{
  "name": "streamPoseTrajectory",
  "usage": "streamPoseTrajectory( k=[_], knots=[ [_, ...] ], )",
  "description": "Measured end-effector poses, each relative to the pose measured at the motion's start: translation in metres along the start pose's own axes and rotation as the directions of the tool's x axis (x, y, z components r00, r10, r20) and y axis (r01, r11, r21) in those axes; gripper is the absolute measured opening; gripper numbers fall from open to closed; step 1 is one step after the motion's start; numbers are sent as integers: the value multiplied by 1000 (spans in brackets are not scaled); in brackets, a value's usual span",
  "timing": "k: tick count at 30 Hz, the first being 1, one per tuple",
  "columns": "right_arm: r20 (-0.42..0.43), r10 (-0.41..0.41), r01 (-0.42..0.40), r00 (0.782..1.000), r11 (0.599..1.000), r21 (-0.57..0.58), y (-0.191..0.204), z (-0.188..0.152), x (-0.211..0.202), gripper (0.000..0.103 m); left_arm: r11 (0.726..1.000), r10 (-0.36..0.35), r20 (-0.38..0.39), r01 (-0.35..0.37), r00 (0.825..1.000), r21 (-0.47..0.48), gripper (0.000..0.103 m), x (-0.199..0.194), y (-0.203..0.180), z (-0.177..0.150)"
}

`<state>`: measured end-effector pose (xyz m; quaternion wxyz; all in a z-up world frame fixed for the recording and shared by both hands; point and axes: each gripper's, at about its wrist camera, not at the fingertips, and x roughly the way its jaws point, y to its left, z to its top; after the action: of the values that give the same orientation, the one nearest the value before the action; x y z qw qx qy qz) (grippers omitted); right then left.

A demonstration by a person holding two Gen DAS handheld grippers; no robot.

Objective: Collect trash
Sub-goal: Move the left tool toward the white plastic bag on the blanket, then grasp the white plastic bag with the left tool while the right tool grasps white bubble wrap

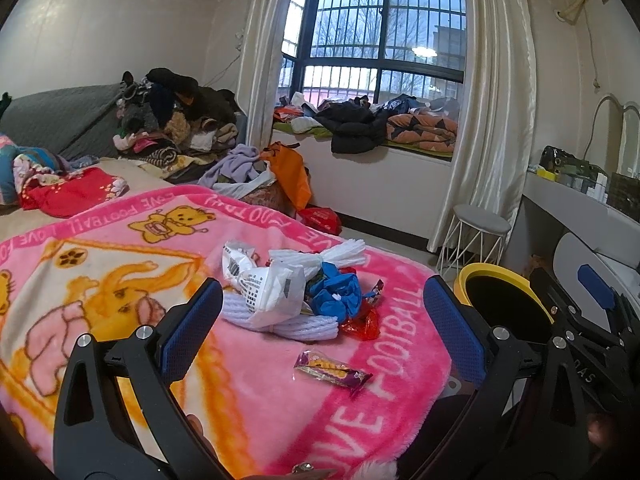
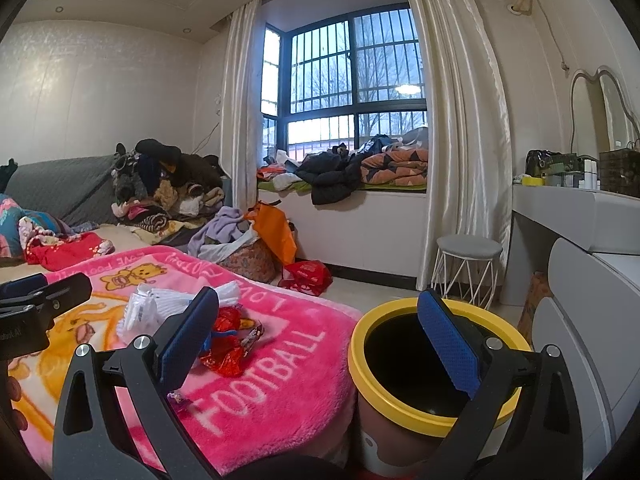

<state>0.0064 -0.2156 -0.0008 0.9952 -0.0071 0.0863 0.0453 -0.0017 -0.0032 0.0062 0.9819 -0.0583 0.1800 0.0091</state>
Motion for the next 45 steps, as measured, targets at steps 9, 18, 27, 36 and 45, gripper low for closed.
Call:
streamPoseTrajectory(
  k=[9,18,27,36,45],
  knots=[
    [1,2,-2,1000,1000,2,-1,0,-1,97,1000,-1,2,1,1000,0,93,0,1,-1],
    [-10,12,-11,1000,1000,4,-4,2,-6,97,1000,-1,-7,1,1000,-7,93,-6,-13,6],
    [-53,104,-106,993,994,-33,13,-2,4,97,997,32,-29,-33,999,-63,93,2,11,5],
    [-99,206,-211,974,976,-51,42,3,24,97,987,105,-18,-106,994,-119,93,4,48,14],
    [-126,286,-291,950,956,-29,58,21,57,97,971,166,-26,-168,986,-171,93,18,86,27]
  ],
)
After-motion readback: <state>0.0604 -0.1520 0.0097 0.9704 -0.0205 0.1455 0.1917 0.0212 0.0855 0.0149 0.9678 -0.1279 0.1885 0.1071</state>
